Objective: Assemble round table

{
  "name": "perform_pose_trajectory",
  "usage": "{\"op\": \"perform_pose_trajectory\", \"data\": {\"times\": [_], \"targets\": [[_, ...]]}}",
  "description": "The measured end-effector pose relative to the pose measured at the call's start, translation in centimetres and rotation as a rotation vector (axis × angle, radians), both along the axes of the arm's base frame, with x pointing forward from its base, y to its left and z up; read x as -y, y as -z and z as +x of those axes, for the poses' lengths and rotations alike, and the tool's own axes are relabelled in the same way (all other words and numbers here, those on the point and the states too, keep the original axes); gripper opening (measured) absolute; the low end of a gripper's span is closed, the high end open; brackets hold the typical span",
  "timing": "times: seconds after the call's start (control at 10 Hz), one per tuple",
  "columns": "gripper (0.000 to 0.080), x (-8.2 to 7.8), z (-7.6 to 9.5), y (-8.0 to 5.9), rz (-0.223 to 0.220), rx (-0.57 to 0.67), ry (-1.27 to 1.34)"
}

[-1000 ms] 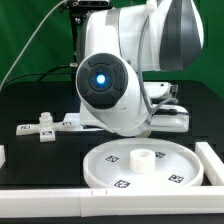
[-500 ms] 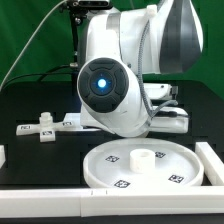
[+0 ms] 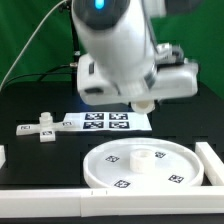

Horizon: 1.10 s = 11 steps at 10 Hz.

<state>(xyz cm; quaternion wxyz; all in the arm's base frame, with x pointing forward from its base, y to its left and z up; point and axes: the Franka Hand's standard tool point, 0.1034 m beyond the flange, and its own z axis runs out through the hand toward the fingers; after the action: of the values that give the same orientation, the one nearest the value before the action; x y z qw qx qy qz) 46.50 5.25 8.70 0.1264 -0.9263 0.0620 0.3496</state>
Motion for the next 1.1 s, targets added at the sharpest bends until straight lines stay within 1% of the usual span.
{"op": "perform_pose_trajectory", "data": {"times": [0.1,0.2,0.3,0.4,0.5,0.6,0.7,0.8,0.9,1.0,1.1], "targets": [[0.0406,-0.3,-0.1,-0.7,-0.025,0.070,0.014],[0.0406,-0.2,-0.3,-0.4,-0.037,0.109,0.021],[0.0406,0.0,0.4,-0.1,-0.056,0.179,0.032],[0.0406,0.2,0.6,-0.1,-0.068,0.236,0.034],[0.0406,1.0,2.0,0.2,-0.073,0.336,0.004],[0.0406,1.5,4.0,-0.4,-0.083,0.429,-0.054],[0.0406,1.6,6.6,-1.4,-0.104,0.556,-0.129],[0.0406,1.0,7.8,-2.3,-0.126,0.638,-0.183],[0.0406,0.4,8.4,-2.7,-0.136,0.716,-0.183],[0.0406,0.9,8.6,-2.5,-0.154,0.804,-0.165],[0.0406,1.3,8.4,-2.2,-0.173,0.857,-0.157]]}}
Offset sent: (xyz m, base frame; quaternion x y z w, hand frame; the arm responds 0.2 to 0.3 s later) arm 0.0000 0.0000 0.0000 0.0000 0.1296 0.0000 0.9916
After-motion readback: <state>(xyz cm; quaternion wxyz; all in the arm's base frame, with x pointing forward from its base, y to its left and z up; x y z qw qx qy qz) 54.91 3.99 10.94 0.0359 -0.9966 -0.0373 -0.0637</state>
